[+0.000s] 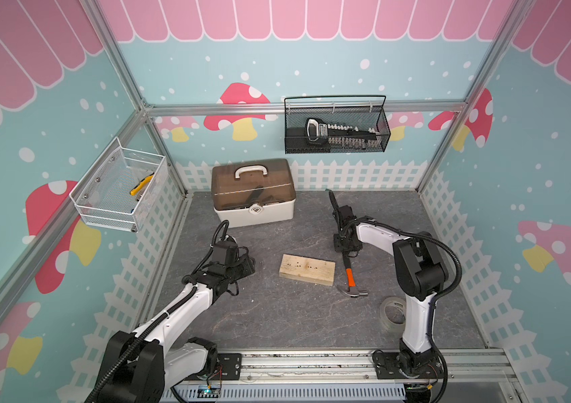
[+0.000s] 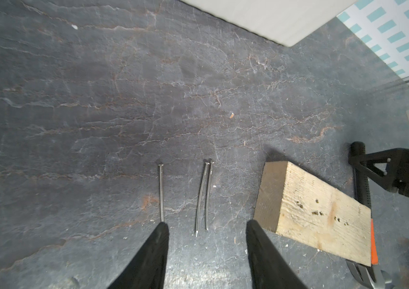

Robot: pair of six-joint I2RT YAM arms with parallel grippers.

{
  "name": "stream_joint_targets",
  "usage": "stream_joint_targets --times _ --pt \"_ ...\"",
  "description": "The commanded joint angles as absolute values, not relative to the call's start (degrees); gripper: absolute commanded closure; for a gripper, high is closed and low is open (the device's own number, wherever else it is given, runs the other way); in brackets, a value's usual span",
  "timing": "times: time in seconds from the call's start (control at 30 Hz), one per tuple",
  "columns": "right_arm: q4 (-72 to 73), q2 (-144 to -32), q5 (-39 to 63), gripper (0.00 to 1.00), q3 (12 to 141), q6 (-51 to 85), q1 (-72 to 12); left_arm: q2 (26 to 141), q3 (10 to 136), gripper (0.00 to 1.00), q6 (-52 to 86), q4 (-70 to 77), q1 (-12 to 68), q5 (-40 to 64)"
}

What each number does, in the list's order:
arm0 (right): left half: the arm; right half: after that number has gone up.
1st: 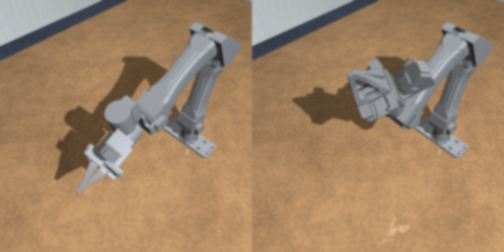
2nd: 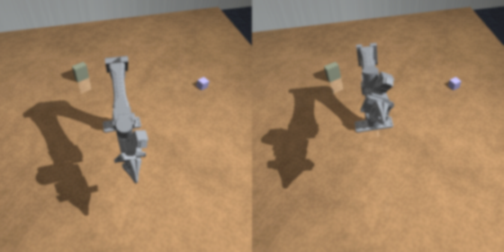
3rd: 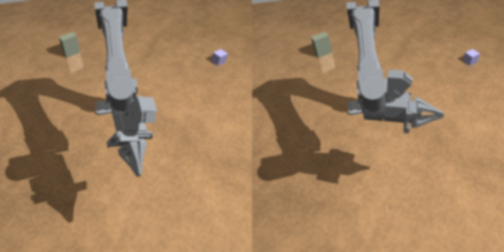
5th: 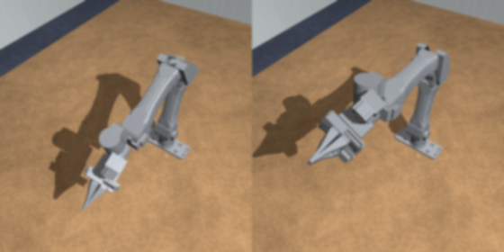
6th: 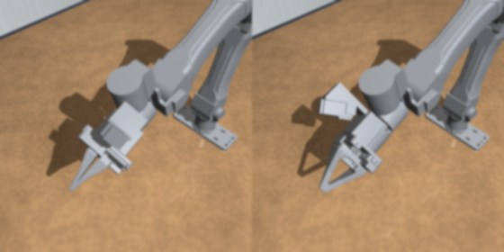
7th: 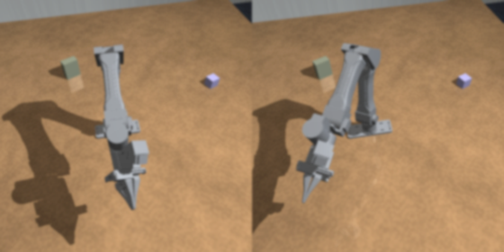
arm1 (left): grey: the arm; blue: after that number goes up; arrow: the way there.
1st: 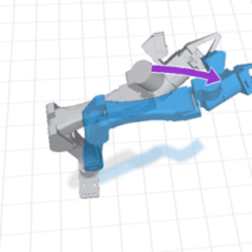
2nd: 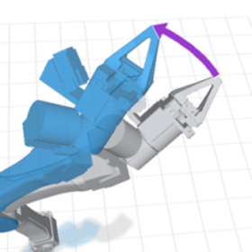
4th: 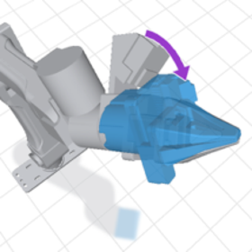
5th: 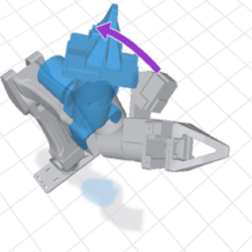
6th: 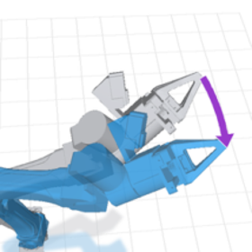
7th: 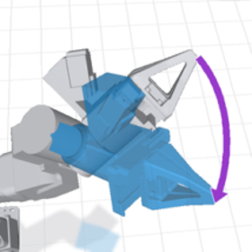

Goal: Use a claw hammer to pull out a nail
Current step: Place the hammer at the center of the board, then reset both arms

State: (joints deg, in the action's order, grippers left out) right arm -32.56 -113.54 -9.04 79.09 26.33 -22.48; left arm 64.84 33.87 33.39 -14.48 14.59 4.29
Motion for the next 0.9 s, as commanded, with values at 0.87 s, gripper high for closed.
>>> stream_joint_targets --times 0.87 --pt "48.1 -85.2 -27.8 0.00 22.4 3.0 -6.3 75.8 18.6 0.01 9.2 44.8 -6.5 -3.3"
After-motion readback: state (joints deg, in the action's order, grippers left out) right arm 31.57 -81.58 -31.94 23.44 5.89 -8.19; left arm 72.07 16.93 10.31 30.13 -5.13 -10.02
